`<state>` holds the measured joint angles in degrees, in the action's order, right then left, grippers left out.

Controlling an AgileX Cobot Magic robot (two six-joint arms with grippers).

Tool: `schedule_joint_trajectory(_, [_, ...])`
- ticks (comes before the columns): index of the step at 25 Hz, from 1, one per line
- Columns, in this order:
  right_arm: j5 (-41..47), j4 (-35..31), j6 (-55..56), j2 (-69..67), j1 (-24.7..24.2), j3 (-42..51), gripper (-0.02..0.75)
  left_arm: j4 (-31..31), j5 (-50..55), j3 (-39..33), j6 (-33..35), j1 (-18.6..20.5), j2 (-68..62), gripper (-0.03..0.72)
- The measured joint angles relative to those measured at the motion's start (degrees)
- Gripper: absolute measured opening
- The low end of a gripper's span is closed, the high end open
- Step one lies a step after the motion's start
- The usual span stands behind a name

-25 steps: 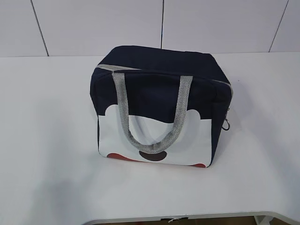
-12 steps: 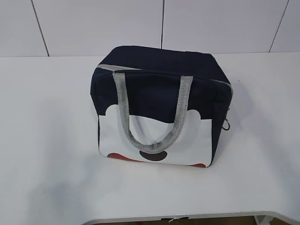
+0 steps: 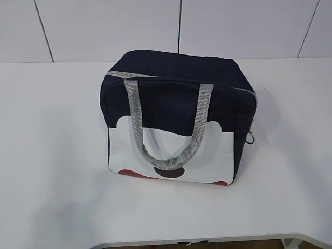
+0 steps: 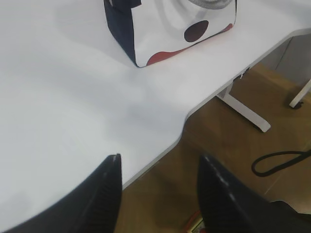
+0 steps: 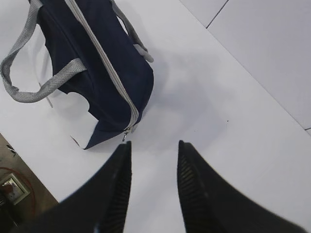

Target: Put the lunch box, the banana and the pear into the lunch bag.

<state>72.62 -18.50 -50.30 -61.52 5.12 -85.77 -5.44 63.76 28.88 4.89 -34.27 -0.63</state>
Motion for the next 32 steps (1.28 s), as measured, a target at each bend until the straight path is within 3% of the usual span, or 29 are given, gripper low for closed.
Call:
schedule_joint_trajectory(12, [0.0, 0.0, 0.1, 0.0, 0.0, 0.0, 0.286, -0.6, 0.0, 0.0, 0.0, 0.0, 0.0, 0.347])
schedule_joint_trajectory(22, [0.0, -0.4, 1.0, 0.0, 0.0, 0.0, 0.349, -0.7, 0.0, 0.0, 0.0, 0.4, 0.0, 0.328])
schedule_joint_trajectory(26, [0.0, -0.4, 1.0, 0.0, 0.0, 0.0, 0.349, -0.9, 0.0, 0.0, 0.0, 5.0, 0.0, 0.326])
schedule_joint_trajectory(32, [0.0, -0.5, 1.3, -0.4, 0.0, 0.0, 0.349, -1.0, 0.0, 0.0, 0.0, 17.4, 0.0, 0.317])
